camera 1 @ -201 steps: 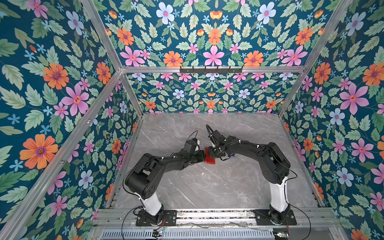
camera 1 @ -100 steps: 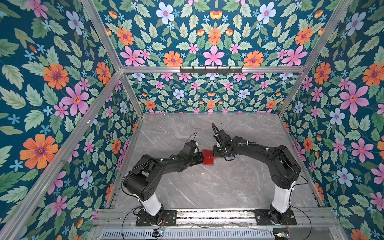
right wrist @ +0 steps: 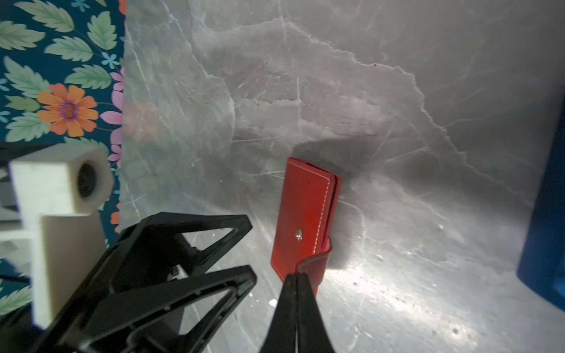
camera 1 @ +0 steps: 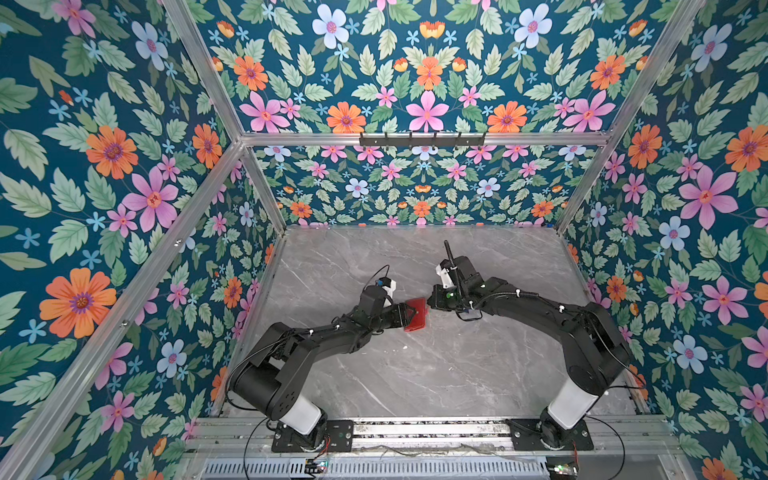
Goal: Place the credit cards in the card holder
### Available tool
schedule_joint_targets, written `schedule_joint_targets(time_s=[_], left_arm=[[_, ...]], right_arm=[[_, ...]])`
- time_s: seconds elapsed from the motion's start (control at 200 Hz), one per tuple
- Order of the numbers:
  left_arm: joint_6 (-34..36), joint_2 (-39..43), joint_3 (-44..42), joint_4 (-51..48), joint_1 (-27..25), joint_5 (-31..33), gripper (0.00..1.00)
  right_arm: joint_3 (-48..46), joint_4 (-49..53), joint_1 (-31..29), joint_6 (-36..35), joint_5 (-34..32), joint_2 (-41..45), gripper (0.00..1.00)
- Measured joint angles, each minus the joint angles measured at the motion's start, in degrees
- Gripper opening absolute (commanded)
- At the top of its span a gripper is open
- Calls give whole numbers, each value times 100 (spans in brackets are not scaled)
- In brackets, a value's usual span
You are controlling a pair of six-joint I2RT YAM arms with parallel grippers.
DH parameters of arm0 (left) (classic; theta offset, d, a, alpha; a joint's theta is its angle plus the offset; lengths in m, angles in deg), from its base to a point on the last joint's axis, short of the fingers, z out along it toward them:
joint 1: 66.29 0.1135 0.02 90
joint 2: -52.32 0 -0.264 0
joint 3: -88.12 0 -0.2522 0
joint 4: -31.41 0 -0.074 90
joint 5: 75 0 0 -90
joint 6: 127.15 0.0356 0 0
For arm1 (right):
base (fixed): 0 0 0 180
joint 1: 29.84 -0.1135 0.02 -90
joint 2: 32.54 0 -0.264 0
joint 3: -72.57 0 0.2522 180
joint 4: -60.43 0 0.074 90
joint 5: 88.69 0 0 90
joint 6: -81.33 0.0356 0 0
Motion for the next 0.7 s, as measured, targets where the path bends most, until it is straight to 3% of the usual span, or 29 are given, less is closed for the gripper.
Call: schedule_joint_targets(time_s=[0.45,0.7], left_arm=[[-2,17,-146,509,-22,-247,64],[-17,-175,-107,540,-44,-271,57]], right_arm=[[-190,-337,48,96,417,426,3],[-214,-372,50,98,372,389,3]])
